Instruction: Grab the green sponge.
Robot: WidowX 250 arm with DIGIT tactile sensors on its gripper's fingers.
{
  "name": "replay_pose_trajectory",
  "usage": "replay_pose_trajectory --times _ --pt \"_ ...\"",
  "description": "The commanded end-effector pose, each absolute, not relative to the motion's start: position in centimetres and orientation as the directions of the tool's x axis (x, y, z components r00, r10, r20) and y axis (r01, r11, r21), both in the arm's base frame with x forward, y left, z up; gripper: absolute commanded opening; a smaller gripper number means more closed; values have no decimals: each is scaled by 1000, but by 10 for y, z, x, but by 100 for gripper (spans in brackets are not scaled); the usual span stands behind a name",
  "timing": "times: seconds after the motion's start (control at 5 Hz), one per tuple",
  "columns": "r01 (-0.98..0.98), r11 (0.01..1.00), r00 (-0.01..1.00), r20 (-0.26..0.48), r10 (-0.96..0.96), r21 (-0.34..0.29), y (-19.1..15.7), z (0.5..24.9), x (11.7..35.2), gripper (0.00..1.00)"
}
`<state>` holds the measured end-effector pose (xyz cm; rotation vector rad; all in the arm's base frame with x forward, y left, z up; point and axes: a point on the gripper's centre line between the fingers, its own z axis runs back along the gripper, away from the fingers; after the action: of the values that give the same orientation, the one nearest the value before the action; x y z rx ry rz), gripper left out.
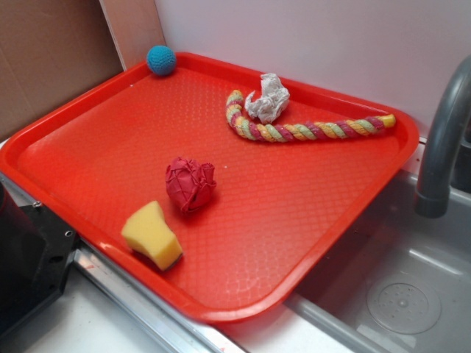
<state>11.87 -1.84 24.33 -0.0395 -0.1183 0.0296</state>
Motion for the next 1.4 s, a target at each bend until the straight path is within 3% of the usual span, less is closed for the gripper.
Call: replay_pose_trajectory --times 0.0,0.2,0.6,1.2 --pt "-27 999 993 117 32 -41 -18 243 119 100" --pt "-134 972 983 95 154 -191 -22 201 120 100" --pt "-213 955 973 46 227 -206 -57 136 118 100" --pt "-170 974 985 17 174 -148 -102 66 137 100"
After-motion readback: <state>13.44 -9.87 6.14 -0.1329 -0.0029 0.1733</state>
